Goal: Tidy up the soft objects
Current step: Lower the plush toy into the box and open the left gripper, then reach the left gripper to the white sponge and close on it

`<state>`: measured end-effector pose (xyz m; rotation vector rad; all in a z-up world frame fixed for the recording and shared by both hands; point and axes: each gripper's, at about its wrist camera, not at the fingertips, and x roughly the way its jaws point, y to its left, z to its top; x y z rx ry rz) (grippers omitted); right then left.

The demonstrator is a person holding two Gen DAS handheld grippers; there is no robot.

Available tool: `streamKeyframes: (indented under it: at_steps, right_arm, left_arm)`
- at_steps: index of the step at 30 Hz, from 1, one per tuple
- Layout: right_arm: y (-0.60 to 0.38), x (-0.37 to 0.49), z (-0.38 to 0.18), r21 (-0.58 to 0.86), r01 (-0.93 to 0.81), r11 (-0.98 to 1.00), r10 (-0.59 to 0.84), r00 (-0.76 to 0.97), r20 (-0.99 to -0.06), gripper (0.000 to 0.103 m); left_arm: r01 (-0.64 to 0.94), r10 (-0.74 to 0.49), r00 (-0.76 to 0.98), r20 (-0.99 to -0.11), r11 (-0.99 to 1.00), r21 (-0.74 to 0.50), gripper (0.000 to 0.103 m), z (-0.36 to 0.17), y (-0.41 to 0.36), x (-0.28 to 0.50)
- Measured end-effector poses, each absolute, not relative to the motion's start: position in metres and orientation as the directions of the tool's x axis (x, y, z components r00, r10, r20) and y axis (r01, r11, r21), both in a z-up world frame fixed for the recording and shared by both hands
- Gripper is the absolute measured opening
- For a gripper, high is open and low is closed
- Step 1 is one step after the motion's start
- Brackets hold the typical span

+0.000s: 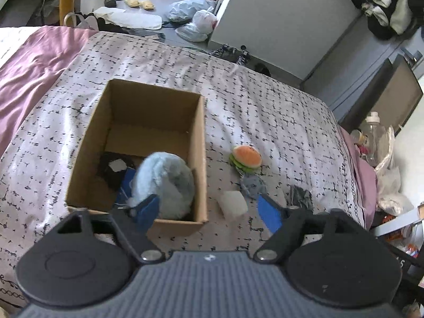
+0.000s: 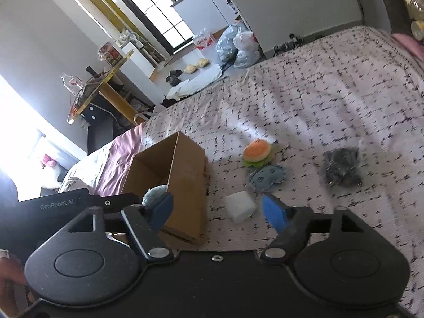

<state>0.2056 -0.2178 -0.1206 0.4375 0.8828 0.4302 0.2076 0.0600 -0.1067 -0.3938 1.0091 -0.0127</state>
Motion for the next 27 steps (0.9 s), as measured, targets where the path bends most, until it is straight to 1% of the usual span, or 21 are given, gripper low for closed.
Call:
streamKeyframes:
  at_steps: [2, 4, 5, 6, 9, 13, 18, 21, 23, 26, 27]
  right_arm:
    - [-0.223, 0.205, -0.12, 0.524, -0.183, 0.832, 0.525, 0.568, -0.634, 0.083]
    - [-0.228, 0.203, -0.119, 0.515, -0.195, 0.835, 0.524, 0.571, -0.632, 0.087]
    - [-0.23, 0.203, -0.118, 0.505, -0.206, 0.838, 0.521, 0.574, -0.631, 0.091]
    - [-0.232, 0.202, -0.117, 0.495, -0.217, 0.841, 0.519, 0.579, -0.628, 0.093]
    - [-0.238, 0.197, -0.113, 0.467, -0.251, 0.848, 0.515, 0.597, -0.615, 0.094]
    - [-0.248, 0.196, -0.114, 0.456, -0.256, 0.853, 0.509, 0.606, -0.611, 0.095]
    - [-0.265, 0.196, -0.12, 0.444, -0.226, 0.867, 0.48, 0.622, -0.619, 0.098]
    - [-0.276, 0.196, -0.125, 0.439, -0.205, 0.875, 0.461, 0.631, -0.624, 0.1]
    - [-0.283, 0.197, -0.129, 0.434, -0.182, 0.882, 0.441, 0.64, -0.629, 0.102]
    - [-0.291, 0.198, -0.133, 0.44, -0.166, 0.883, 0.433, 0.649, -0.625, 0.103]
    - [-0.293, 0.199, -0.134, 0.437, -0.163, 0.885, 0.429, 0.651, -0.626, 0.103]
  left_arm:
    - [-0.16, -0.179, 0.554, -0.813, 0.936, -0.314, 0.098, -0.105, 0.053, 0.206]
    - [-0.143, -0.178, 0.565, -0.806, 0.94, -0.309, 0.103, -0.103, 0.046, 0.204]
    - [-0.137, -0.176, 0.57, -0.803, 0.943, -0.303, 0.103, -0.101, 0.043, 0.204]
    - [-0.131, -0.171, 0.574, -0.801, 0.946, -0.296, 0.103, -0.1, 0.04, 0.204]
    - [-0.12, -0.152, 0.583, -0.798, 0.956, -0.269, 0.103, -0.098, 0.031, 0.205]
    - [-0.126, -0.124, 0.604, -0.787, 0.961, -0.248, 0.103, -0.095, 0.024, 0.207]
    - [-0.118, -0.106, 0.635, -0.765, 0.966, -0.231, 0.103, -0.092, 0.015, 0.211]
    - [-0.099, -0.111, 0.632, -0.767, 0.97, -0.222, 0.103, -0.093, 0.007, 0.214]
    - [-0.095, -0.096, 0.621, -0.778, 0.976, -0.197, 0.103, -0.097, 0.001, 0.215]
    - [-0.107, -0.026, 0.604, -0.797, 0.988, -0.113, 0.103, -0.103, -0.01, 0.218]
    - [-0.104, -0.028, 0.599, -0.8, 0.988, -0.113, 0.103, -0.105, -0.012, 0.219]
